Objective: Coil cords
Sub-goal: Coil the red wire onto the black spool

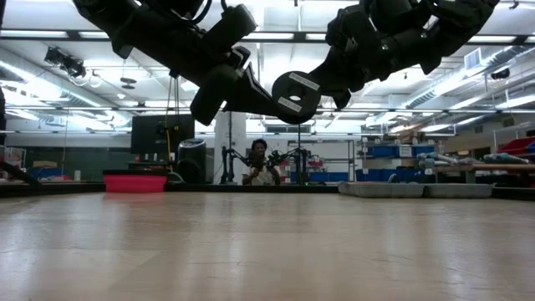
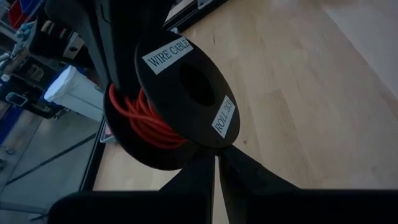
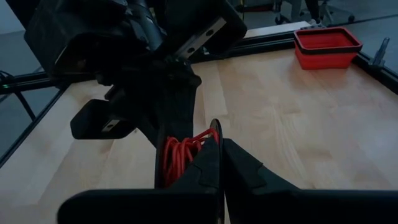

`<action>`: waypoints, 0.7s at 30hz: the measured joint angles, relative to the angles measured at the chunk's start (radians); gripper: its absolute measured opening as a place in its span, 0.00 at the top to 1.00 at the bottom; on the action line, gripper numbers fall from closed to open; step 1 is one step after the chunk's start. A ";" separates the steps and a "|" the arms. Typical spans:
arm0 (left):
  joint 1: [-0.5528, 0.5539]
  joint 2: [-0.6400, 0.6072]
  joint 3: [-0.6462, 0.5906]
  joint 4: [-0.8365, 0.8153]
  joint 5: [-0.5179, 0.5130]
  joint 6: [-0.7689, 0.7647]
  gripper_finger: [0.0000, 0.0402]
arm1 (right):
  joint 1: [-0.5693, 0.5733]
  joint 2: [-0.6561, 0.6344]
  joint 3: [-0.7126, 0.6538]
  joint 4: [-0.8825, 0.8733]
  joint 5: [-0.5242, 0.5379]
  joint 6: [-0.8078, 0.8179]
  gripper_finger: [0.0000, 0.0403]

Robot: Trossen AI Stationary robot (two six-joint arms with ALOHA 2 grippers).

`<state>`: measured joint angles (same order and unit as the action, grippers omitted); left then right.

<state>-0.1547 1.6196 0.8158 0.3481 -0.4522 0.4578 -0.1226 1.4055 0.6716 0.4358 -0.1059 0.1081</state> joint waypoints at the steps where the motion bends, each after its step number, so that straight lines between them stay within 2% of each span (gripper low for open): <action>1: 0.000 0.000 0.000 0.000 0.000 -0.008 0.94 | 0.000 0.000 0.000 0.000 0.000 0.000 1.00; 8: 0.000 0.000 0.000 0.006 0.024 -0.050 0.94 | 0.000 0.000 0.000 0.008 -0.004 -0.007 1.00; 21: -0.002 0.000 0.000 0.023 0.068 -0.023 0.94 | 0.000 0.000 0.000 0.013 -0.016 -0.013 1.00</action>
<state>-0.1568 1.6199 0.8158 0.3714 -0.3839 0.4350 -0.1226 1.4055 0.6716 0.4492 -0.1218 0.0948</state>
